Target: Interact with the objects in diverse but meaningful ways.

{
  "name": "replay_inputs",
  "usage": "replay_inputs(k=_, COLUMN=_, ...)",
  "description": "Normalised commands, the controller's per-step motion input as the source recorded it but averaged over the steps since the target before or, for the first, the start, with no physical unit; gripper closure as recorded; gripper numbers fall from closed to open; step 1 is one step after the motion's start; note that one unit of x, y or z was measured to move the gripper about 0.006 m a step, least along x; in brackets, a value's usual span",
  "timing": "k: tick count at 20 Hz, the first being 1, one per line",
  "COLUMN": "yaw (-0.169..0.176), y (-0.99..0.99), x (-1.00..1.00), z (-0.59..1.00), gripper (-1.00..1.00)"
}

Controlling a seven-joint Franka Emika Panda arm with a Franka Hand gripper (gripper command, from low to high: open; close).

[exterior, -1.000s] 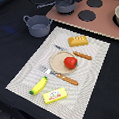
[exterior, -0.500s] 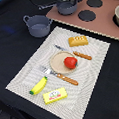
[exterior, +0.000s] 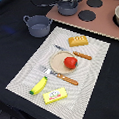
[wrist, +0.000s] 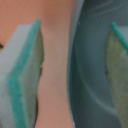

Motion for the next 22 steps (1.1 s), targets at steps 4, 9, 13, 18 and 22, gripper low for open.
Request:
replay_inputs(k=4, yaw=-0.042, y=0.05, x=0.00, z=0.73, gripper=-1.00)
replay_inputs(k=9, yaw=-0.070, y=0.00, x=0.04, z=0.95, gripper=-1.00)
replay_inputs(k=13, yaw=-0.098, y=0.00, x=0.51, z=0.72, gripper=-1.00)
replay_inputs(k=18, yaw=-0.123, y=-0.13, x=0.81, z=0.56, gripper=-1.00)
replay_inputs(k=22, yaw=-0.115, y=-0.21, x=0.83, z=0.54, gripper=-1.00)
